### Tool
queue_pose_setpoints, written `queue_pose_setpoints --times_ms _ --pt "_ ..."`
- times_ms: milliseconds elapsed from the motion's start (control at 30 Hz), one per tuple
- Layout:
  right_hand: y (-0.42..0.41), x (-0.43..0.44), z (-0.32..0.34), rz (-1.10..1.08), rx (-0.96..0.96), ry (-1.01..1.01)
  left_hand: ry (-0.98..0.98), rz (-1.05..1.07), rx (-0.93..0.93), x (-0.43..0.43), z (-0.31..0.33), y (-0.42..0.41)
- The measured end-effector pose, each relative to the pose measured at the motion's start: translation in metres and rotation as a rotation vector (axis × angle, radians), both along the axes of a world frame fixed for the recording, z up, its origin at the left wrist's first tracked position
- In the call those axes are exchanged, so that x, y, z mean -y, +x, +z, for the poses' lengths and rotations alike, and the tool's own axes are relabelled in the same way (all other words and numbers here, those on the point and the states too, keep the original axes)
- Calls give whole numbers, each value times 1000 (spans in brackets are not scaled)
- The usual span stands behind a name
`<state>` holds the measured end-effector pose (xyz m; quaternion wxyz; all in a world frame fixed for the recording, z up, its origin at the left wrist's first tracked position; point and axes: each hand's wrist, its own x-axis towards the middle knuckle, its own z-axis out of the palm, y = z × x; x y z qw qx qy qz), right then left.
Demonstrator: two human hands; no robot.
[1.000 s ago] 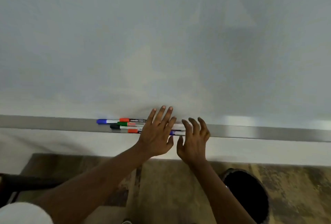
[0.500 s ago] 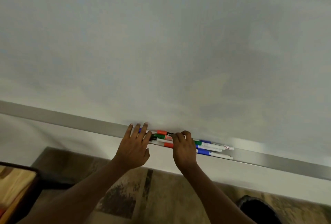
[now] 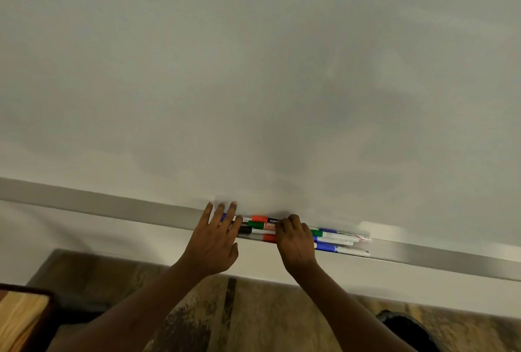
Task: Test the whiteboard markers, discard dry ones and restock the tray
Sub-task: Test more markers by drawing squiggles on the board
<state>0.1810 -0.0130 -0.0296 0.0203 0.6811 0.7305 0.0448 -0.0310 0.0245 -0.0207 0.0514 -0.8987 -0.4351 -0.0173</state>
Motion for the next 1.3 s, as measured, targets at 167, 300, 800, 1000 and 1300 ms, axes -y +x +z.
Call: queue_pose_setpoints --times_ms 167,300,800,1000,1300 --pt "-2 -4 -1 38 55 -22 6 -13 45 -3 -6 2" --pt "1 -4 5 55 60 17 22 -35 101 -5 -13 9" --pt "-34 13 81 266 -329 386 363 -357 286 -14 39 15" --pt "-52 9 140 356 -537 410 426 -387 357 -25 95 -11" --pt "-61 2 235 460 -510 442 665 -459 334 -39 196 -30"
